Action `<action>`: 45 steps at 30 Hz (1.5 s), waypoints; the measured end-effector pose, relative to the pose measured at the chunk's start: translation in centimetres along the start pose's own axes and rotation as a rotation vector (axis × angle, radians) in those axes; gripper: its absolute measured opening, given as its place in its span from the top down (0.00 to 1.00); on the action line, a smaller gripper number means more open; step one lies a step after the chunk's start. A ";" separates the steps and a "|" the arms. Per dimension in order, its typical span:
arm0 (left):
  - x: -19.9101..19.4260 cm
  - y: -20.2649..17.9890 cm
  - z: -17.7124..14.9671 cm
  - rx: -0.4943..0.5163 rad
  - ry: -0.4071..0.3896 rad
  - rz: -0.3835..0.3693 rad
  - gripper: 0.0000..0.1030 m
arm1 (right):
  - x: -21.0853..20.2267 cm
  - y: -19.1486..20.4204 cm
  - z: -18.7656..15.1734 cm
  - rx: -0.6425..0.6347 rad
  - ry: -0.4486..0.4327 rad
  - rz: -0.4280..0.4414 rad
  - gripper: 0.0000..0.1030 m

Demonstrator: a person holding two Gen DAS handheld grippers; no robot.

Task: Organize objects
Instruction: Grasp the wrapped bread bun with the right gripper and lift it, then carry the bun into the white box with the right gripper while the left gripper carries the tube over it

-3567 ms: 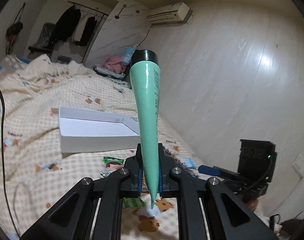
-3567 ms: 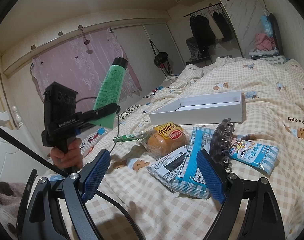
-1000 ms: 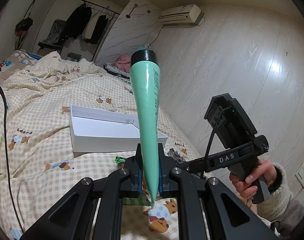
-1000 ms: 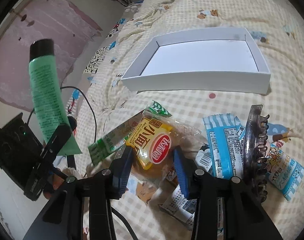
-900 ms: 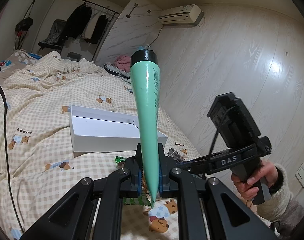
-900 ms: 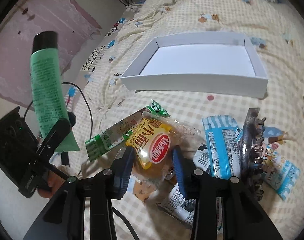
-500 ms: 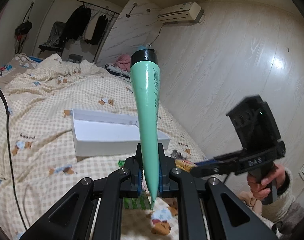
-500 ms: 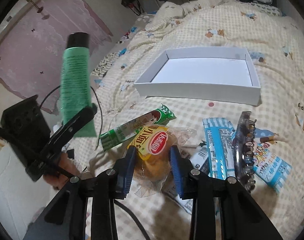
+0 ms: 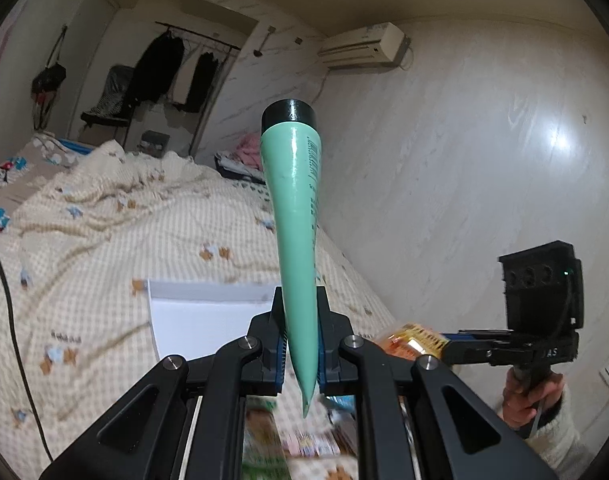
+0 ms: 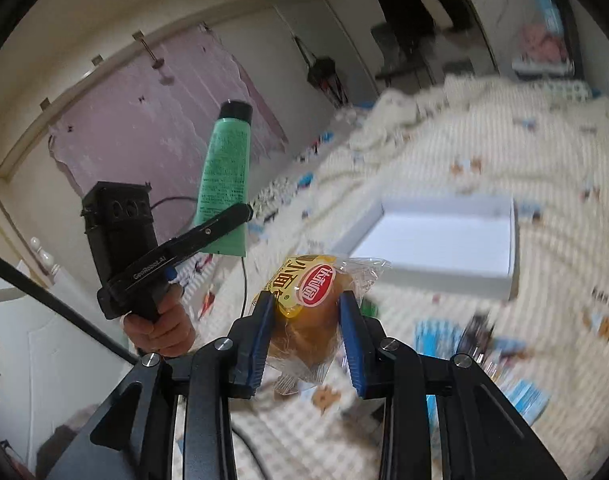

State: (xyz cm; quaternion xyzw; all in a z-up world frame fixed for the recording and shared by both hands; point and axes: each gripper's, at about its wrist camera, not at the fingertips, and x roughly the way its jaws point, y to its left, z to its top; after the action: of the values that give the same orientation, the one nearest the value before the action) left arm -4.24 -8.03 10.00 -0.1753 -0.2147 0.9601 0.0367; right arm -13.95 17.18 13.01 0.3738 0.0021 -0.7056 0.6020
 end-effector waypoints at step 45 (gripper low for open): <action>19.3 7.4 -5.5 0.017 0.490 0.429 0.88 | 13.6 -15.1 2.7 0.111 0.230 -0.469 0.67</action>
State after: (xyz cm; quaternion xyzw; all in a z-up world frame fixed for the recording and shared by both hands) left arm -20.35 -9.73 -4.06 -0.4423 -0.1495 0.8769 -0.1145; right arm -28.15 8.52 1.02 0.4733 0.1183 -0.7777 0.3965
